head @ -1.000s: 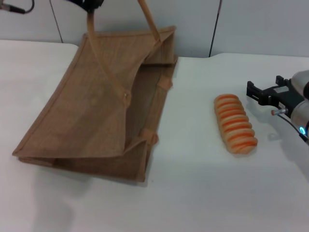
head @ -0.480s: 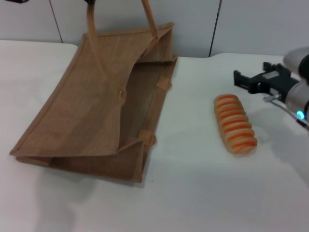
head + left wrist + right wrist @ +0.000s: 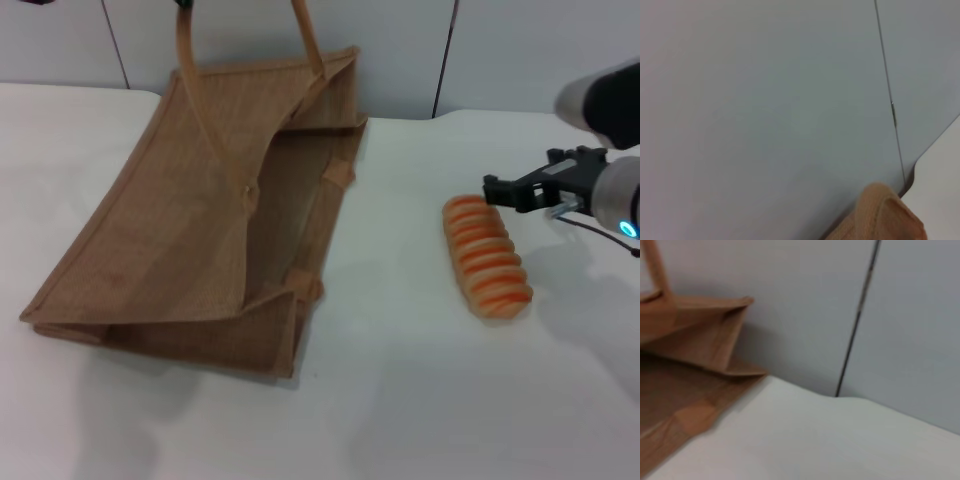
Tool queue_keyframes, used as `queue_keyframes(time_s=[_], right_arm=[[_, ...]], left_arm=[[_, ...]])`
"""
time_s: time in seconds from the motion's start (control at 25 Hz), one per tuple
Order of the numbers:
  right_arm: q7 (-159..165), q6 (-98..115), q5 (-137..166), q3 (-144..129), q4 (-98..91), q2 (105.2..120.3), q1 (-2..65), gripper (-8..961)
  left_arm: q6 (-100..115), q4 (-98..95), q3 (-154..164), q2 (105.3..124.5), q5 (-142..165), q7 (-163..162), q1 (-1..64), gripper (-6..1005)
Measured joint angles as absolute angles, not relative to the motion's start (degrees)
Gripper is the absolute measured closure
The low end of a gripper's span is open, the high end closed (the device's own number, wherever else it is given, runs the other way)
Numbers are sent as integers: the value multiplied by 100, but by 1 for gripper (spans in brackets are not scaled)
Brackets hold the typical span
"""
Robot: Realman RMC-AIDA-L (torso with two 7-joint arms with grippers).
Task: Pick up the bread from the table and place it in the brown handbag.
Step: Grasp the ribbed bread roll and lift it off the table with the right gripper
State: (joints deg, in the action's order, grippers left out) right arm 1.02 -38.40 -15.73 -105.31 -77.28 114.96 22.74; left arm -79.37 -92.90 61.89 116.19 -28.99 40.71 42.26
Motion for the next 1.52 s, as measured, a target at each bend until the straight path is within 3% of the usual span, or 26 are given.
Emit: queue_keyframes(time_s=[0.12,1.52], right_arm=[[-138,-4284,-1691,-10510,-7973,11570,2275,72],[-558,-5530,-2801,-10327,-7094,11575,2965,105]], left_arm=[[-7937,-9303,6188,11619,-2870,4073,4235,877],[-7934,-9396,6613,11628,-2865,4019,4361,878]])
